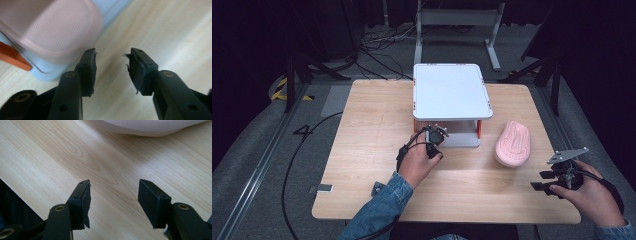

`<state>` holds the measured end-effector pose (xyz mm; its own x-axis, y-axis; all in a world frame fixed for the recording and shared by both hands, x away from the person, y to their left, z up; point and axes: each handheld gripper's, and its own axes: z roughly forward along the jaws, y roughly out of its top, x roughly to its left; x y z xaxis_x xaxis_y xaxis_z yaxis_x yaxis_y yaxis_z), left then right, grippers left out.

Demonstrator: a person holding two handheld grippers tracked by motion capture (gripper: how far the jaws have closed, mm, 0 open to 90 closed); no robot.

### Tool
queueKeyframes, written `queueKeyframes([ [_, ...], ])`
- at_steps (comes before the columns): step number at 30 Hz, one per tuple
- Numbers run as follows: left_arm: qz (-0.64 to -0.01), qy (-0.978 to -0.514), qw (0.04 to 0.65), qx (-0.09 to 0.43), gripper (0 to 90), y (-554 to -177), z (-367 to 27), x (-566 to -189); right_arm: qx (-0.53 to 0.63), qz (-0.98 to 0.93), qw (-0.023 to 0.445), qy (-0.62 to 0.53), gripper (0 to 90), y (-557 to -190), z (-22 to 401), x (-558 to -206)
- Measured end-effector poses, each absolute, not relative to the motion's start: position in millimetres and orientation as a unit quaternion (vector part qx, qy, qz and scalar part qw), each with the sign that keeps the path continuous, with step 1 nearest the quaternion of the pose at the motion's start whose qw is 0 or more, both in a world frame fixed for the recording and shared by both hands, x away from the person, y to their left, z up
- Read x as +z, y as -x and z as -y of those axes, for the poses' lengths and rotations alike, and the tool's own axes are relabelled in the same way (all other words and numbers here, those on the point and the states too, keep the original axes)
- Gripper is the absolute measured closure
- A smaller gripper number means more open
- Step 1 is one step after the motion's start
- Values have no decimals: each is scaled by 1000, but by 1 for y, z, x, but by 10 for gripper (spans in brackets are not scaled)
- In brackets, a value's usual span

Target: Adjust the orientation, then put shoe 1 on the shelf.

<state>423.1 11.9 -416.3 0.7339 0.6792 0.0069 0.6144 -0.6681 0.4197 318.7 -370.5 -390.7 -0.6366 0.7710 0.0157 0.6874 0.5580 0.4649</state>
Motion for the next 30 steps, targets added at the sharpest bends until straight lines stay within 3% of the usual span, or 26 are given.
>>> queueKeyframes([
  [6,-352,-909,216,48,472,-401,-34,-394,225,-875,100,-416,455,-322,371,-387],
  [21,-385,-891,229,70,289,-381,-106,-367,262,-863,115,-417,492,-343,373,-362],
  [30,-415,-878,229,66,261,-382,-137,-371,261,-868,116,-405,554,-380,363,-349],
])
